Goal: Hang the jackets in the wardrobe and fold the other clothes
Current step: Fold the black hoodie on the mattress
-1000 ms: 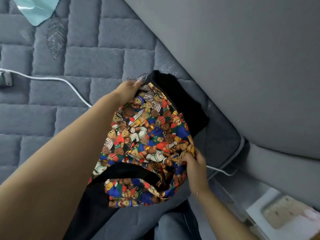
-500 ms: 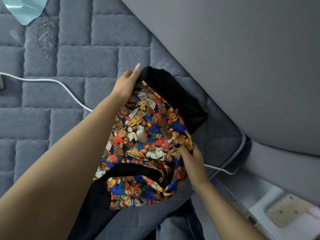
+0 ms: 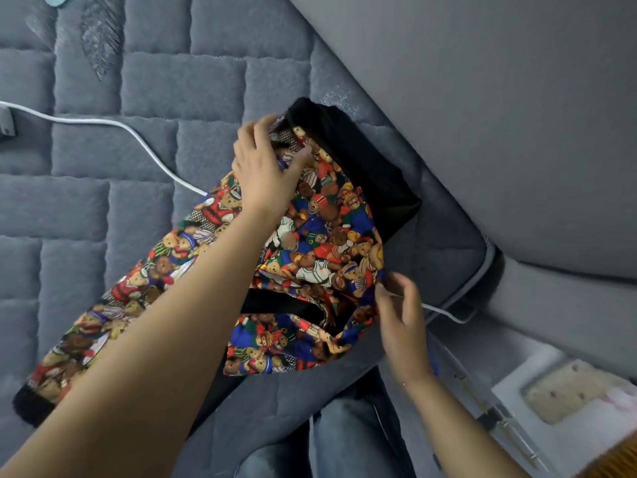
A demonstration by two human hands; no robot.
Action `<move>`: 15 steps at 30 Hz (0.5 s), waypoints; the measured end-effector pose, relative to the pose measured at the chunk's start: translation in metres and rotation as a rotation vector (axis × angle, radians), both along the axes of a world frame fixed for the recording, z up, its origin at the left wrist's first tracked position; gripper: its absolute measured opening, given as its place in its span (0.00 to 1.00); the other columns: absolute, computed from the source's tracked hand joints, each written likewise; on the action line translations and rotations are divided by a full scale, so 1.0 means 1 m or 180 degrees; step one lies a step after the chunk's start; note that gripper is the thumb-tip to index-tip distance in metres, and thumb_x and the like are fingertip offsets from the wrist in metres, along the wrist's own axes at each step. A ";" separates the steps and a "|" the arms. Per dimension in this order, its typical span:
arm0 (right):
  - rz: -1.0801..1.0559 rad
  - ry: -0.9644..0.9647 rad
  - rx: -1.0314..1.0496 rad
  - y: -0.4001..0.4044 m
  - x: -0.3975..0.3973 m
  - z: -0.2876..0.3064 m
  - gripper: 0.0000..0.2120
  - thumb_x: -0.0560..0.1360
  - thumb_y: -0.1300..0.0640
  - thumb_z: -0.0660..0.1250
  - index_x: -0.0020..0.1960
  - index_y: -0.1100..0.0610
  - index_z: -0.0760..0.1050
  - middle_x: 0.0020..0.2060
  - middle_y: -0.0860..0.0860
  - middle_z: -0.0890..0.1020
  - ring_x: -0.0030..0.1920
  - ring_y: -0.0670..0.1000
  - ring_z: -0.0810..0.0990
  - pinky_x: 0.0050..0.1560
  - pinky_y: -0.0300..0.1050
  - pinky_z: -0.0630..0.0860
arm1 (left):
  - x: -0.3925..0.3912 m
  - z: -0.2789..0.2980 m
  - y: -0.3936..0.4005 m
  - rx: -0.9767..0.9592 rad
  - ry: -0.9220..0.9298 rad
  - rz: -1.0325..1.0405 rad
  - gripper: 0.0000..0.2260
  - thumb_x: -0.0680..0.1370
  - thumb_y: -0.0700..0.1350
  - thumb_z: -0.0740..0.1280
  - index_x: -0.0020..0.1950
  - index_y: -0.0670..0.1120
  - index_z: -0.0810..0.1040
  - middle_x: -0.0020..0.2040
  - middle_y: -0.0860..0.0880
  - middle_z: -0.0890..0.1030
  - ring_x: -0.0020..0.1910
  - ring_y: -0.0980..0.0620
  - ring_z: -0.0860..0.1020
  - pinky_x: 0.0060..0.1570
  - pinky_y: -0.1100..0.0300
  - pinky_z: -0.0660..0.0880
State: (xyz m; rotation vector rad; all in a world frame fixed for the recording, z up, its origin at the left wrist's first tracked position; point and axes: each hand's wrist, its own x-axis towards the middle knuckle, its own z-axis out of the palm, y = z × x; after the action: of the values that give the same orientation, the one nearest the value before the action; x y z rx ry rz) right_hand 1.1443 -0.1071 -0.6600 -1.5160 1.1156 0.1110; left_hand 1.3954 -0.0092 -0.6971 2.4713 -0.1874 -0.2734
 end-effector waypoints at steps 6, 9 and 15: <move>0.3482 -0.1021 -0.1997 -0.048 0.026 0.005 0.30 0.67 0.76 0.58 0.66 0.60 0.74 0.70 0.56 0.70 0.71 0.57 0.66 0.73 0.47 0.62 | -0.140 0.025 0.122 0.0146 0.1107 -0.1353 0.25 0.74 0.67 0.64 0.61 0.50 0.76 0.59 0.51 0.72 0.59 0.50 0.69 0.61 0.49 0.69; 0.5117 -0.0932 -0.2535 -0.072 0.046 0.000 0.32 0.62 0.75 0.69 0.65 0.58 0.77 0.70 0.58 0.72 0.71 0.62 0.69 0.70 0.58 0.64 | -0.187 0.018 0.164 0.0967 0.1425 -0.1988 0.32 0.70 0.73 0.62 0.66 0.55 0.72 0.65 0.52 0.68 0.64 0.49 0.66 0.66 0.49 0.62; 0.5886 -0.0591 -0.2144 -0.084 0.100 0.011 0.11 0.74 0.62 0.72 0.56 0.58 0.83 0.63 0.54 0.80 0.69 0.60 0.72 0.69 0.60 0.66 | -0.209 0.031 0.202 0.0629 0.1633 -0.1477 0.13 0.76 0.51 0.71 0.60 0.52 0.77 0.60 0.55 0.79 0.62 0.52 0.75 0.65 0.54 0.65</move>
State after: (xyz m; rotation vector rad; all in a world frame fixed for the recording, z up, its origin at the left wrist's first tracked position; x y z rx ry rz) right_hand 1.2443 -0.1911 -0.6489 -2.6107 -0.8021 0.8617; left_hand 1.1860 0.1925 -0.6657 2.4242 -0.5307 -1.1514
